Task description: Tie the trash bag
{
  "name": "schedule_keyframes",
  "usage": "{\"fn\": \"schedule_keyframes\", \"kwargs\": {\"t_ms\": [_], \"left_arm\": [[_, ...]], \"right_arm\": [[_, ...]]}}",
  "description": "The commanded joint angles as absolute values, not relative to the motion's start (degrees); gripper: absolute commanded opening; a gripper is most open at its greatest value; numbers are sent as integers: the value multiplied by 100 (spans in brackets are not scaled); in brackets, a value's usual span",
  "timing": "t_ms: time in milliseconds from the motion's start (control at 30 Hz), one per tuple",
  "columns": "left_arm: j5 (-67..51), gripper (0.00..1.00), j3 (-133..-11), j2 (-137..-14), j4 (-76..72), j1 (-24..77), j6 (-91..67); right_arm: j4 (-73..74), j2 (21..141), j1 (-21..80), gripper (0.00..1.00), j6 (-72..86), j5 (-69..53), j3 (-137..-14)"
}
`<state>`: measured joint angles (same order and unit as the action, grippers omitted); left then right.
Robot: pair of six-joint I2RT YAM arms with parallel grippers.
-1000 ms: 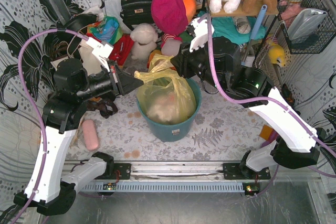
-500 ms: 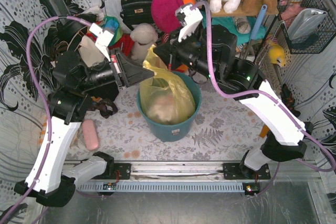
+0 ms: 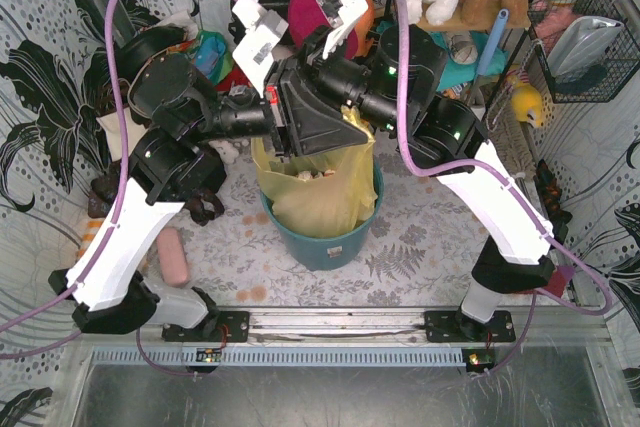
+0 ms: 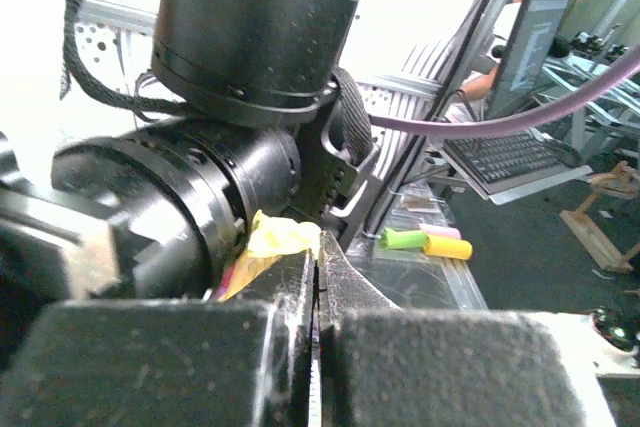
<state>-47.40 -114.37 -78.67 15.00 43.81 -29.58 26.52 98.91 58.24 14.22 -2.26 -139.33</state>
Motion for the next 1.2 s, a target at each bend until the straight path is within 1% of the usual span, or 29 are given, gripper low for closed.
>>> {"fn": "schedule_keyframes", "kwargs": {"t_ms": [0,200,333,433,500,600,667,900,1167], "left_arm": [[-4299,4,-12108,-8171,1744,4536,-2462],[-3719,4,-12451,-8419,1931,4578,-2174],[-3305,4,-12401,-8396,2255,4579,-1814],[-3219,4,-11921,-8149,2271,4583,-1552],[-3140,4,-11199,-7771,1888,4579,-1487],[-2961,4,-10157,-7182,1297,4579,-1502],[-2822,5,-9816,-6938,1115,4579,-1490],[-2142,4,-9326,-6507,1080,4579,-1320],[-1752,4,-8980,-6214,1011,4577,-1242]], "right_arm": [[2329,10075,5844,0,1381,-620,-14352],[2342,10317,5798,0,1425,-917,-14696],[2464,10179,5760,0,1289,-481,-14391],[2438,9752,5740,0,1187,128,-13600],[2395,9365,5745,0,1197,495,-13044],[2346,8916,5746,0,1312,706,-12346],[2380,8715,5741,0,1407,749,-12043],[2735,8258,5741,0,1642,1029,-11646],[2983,7814,5742,0,2034,1083,-11210]]}}
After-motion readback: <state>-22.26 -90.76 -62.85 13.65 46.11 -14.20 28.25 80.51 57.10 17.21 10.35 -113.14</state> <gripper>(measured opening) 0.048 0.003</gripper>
